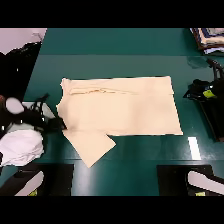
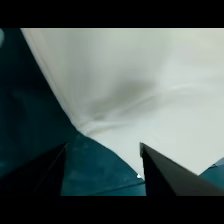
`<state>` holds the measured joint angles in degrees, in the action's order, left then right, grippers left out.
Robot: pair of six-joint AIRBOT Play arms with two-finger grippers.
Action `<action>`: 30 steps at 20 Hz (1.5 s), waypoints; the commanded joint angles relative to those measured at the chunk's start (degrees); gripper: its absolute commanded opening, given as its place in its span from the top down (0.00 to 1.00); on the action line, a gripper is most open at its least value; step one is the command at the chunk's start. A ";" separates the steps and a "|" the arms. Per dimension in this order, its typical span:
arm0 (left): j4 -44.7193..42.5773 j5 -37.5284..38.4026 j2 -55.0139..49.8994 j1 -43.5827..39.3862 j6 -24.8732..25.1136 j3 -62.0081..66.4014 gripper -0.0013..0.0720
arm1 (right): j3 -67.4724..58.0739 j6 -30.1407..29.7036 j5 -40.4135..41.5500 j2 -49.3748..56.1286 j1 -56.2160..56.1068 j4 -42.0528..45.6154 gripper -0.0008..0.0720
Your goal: Fold the shirts.
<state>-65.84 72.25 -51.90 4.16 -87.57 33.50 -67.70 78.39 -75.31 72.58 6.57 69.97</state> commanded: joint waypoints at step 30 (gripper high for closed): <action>21.33 -9.31 5.90 -0.02 10.67 -10.29 0.95 | 36.44 -5.44 0.57 -9.55 23.45 -9.99 0.38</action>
<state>-44.58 63.59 -46.02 4.14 -77.21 22.68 -36.01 75.50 -77.21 63.00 26.72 65.08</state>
